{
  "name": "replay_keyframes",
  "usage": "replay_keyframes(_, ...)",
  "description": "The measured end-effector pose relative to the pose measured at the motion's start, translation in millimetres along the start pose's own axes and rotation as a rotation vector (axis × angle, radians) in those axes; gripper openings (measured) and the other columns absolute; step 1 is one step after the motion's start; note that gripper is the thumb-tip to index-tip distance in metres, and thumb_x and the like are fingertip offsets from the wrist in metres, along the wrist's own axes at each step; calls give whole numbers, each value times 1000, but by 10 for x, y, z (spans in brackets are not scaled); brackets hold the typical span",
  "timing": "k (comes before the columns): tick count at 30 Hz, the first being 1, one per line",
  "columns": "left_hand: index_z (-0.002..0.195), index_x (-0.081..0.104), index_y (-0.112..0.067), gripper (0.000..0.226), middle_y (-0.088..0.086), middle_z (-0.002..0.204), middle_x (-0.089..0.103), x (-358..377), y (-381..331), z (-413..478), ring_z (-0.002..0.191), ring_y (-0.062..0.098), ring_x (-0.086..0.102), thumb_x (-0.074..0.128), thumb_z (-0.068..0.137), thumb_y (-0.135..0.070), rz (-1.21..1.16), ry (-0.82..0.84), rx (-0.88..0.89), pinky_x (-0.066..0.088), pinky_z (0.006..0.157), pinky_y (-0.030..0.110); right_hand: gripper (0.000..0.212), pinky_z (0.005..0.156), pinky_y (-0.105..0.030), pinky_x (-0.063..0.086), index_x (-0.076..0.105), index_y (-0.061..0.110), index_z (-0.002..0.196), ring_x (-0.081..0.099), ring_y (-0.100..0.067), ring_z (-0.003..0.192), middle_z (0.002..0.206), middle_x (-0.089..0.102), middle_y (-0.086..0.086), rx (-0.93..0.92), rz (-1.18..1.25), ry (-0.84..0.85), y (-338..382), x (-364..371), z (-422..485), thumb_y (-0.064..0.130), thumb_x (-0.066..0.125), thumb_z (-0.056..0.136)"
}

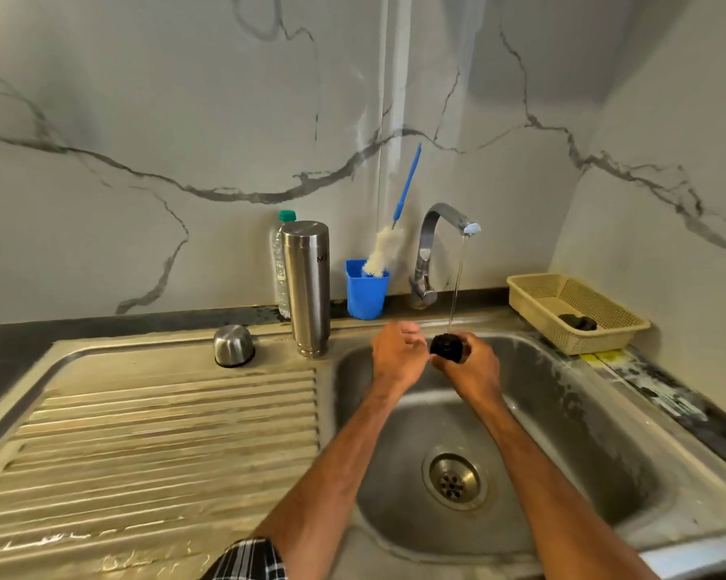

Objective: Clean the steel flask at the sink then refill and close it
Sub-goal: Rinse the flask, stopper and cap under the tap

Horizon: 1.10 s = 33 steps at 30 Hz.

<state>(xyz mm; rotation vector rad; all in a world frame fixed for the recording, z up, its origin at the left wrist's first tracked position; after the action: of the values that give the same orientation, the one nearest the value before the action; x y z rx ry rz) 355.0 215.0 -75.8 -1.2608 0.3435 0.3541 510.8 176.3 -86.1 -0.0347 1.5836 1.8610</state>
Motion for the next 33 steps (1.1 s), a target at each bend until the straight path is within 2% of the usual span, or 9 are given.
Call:
replay_keyframes(5, 112, 70, -8, 25, -3, 98, 65, 53, 106, -67, 80, -1, 56, 65, 90, 2, -29, -11, -65, 48, 75, 5, 52, 90, -25, 47, 62, 18, 125, 59, -9, 104, 116, 67, 3, 3, 40, -66, -39, -61, 62, 18, 85, 78)
replay_keyframes(8, 108, 72, -6, 21, 4, 101, 70, 61, 136, -54, 86, 3, 60, 66, 90, 2, 0, -14, -49, 43, 67, 0, 50, 87, -20, 45, 63, 16, 123, 60, -11, 104, 115, 68, 2, -3, -17, -21, -77, 39, 64, 17, 85, 78)
replay_keyframes(11, 112, 71, -10, 24, 2, 107, 71, 117, 158, -54, 96, 6, 63, 68, 90, 0, -1, 2, -57, 43, 71, 4, 50, 83, -15, 42, 62, 17, 123, 58, -9, 105, 112, 64, 6, -11, 16, -58, -78, 11, 87, 17, 84, 79)
replay_keyframes(14, 112, 71, -9, 23, -6, 95, 66, 144, 176, -71, 86, 1, 60, 67, 91, 0, -13, 28, -78, 47, 74, 4, 50, 87, -21, 45, 64, 14, 123, 61, -11, 104, 113, 68, 1, -16, -33, -29, -93, 49, 100, 17, 85, 78)
replay_keyframes(19, 117, 69, -11, 25, 1, 113, 70, 154, 219, -50, 93, 2, 58, 68, 93, -4, -12, 44, -89, 41, 68, 3, 48, 87, -21, 44, 62, 13, 123, 60, -11, 103, 112, 66, 1, -18, -29, -17, -84, 62, 83, 17, 84, 80)
replay_keyframes(23, 112, 72, -11, 23, -5, 99, 66, 186, 214, -45, 78, -5, 55, 66, 92, -1, -11, 74, -86, 47, 78, 7, 52, 88, -21, 45, 60, 16, 126, 59, -9, 104, 110, 63, 8, -30, 21, -68, -83, 14, 102, 19, 84, 80)
replay_keyframes(27, 113, 73, -11, 23, 2, 111, 72, 184, 211, -53, 86, -1, 58, 67, 92, -2, -24, 74, -94, 40, 68, 2, 49, 88, -23, 48, 64, 15, 123, 64, -13, 106, 111, 69, 2, -12, -43, -23, -132, 57, 123, 19, 84, 78)
replay_keyframes(31, 112, 73, -12, 23, 2, 114, 73, 195, 215, -69, 99, 6, 65, 68, 92, -4, -47, 87, -108, 44, 81, 8, 51, 93, -27, 50, 62, 16, 125, 63, -15, 109, 116, 67, 2, -10, -27, -27, -99, 46, 107, 16, 84, 79)
replay_keyframes(33, 111, 74, -12, 20, 0, 108, 72, 211, 229, -73, 97, 6, 64, 68, 93, -6, -59, 101, -119, 42, 76, 6, 51, 95, -25, 47, 62, 15, 125, 62, -13, 110, 117, 67, 1, -12, -38, -14, -94, 63, 101, 16, 84, 79)
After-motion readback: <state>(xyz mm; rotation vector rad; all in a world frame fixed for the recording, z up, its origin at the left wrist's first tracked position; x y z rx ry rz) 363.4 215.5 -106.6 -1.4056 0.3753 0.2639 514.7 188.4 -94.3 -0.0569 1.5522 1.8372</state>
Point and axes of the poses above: each hand's wrist, its own z-axis towards the middle knuckle, its own x-axis out of the palm, y = z × x, the point moved 9 cm from there along z, towards the middle knuckle
